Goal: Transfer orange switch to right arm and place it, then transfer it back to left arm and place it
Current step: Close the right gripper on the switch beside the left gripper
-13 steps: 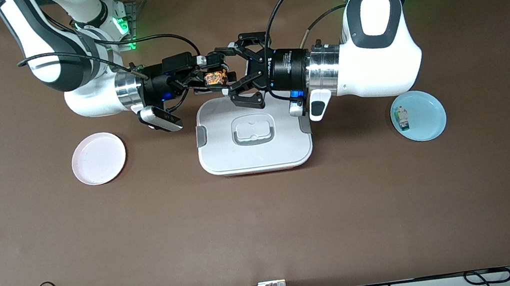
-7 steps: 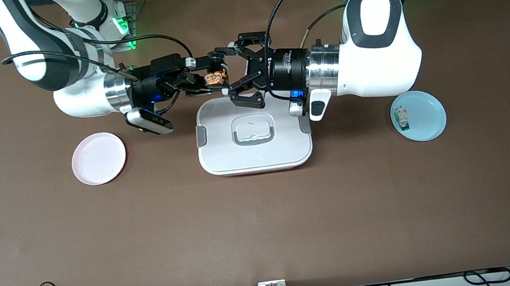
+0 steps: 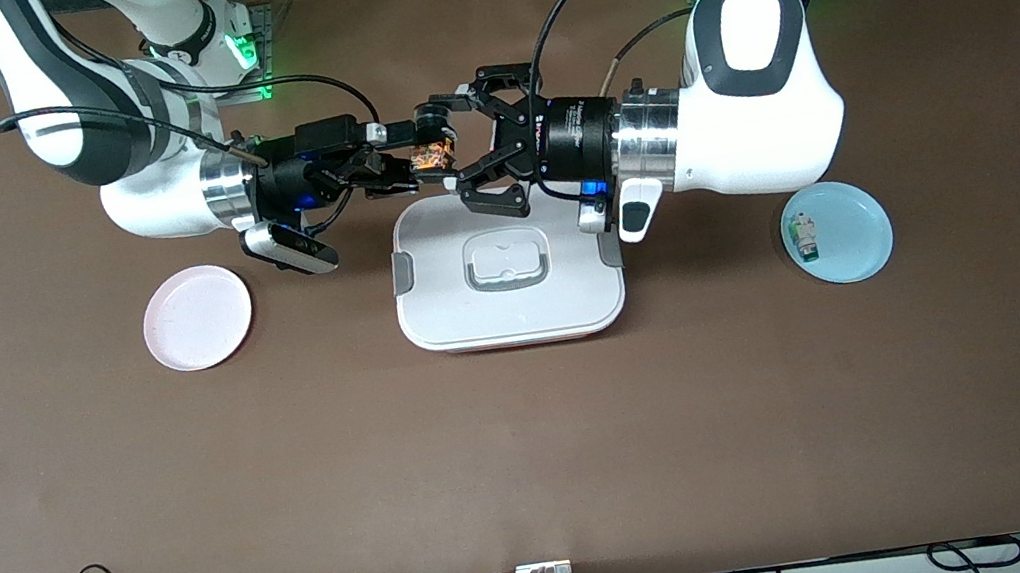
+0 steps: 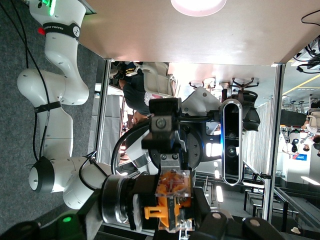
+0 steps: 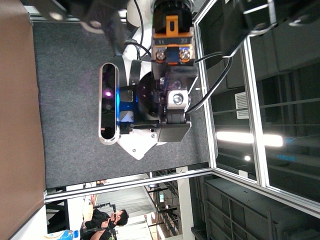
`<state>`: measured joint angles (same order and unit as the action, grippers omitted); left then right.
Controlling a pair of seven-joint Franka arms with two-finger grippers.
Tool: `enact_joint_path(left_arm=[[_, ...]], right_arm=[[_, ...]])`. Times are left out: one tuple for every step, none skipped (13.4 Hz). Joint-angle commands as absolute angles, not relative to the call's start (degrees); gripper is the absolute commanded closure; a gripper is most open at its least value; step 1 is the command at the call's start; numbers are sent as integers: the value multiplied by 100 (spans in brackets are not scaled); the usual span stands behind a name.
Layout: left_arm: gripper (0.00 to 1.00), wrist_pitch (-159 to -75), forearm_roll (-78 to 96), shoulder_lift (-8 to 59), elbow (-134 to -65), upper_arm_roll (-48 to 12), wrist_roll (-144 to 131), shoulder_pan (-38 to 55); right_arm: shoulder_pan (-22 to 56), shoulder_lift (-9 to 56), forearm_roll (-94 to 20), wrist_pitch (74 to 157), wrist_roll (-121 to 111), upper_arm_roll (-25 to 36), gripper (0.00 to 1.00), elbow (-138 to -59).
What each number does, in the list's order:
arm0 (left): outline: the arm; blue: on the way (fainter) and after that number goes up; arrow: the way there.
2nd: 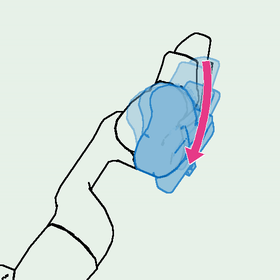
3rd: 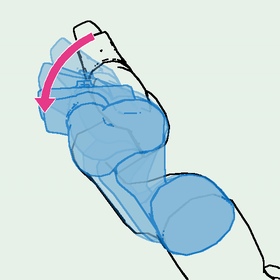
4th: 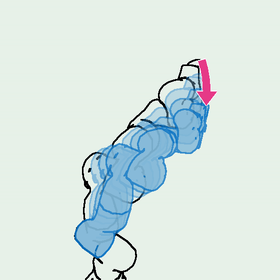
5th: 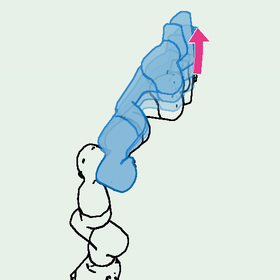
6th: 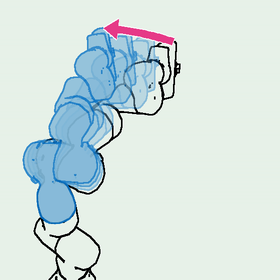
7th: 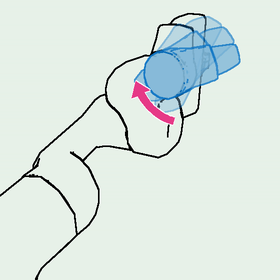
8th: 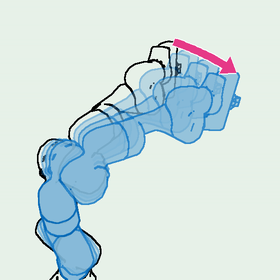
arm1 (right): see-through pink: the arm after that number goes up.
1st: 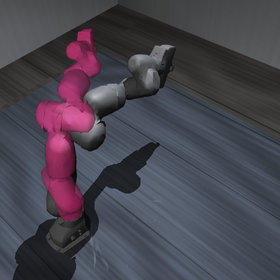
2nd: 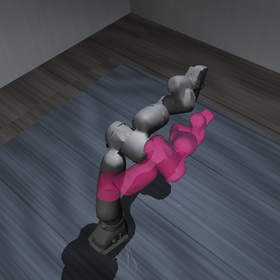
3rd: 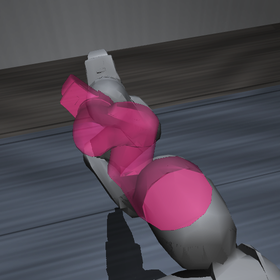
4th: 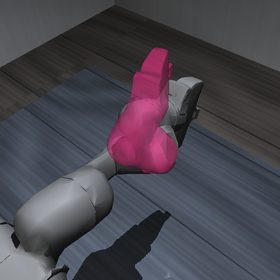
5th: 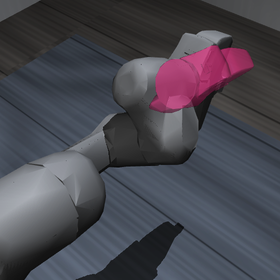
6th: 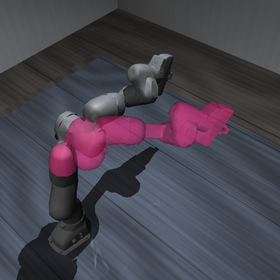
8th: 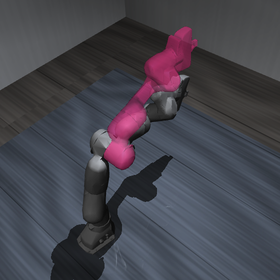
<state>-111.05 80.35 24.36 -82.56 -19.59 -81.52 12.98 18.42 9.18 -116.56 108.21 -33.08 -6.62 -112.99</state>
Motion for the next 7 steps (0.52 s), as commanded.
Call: enact_joint_path(left_arm=[[100,-11101,8077,2496,-8095,-1951,-8279,1336],[100,-11101,8077,2496,-8095,-1951,-8279,1336],[100,-11101,8077,2496,-8095,-1951,-8279,1336],[100,-11101,8077,2496,-8095,-1951,-8279,1336],[100,-11101,8077,2496,-8095,-1951,-8279,1336],[100,-11101,8077,2496,-8095,-1951,-8279,1345],[100,-11101,8077,2496,-8095,-1951,-8279,1345]], right_arm=[[1819,835,-11707,10837,-3480,-703,38,-11408],[1819,826,-11707,10837,-3498,-703,49,-11391],[1811,817,-11716,10837,-3498,-703,58,-11382],[1811,809,-11716,10828,-3507,-703,65,-11382],[1802,800,-11716,10828,-3516,-703,72,-11382],[1793,800,-11725,10819,-3507,-703,77,-11373],[1793,800,-11725,10819,-3516,-703,78,-11338]])
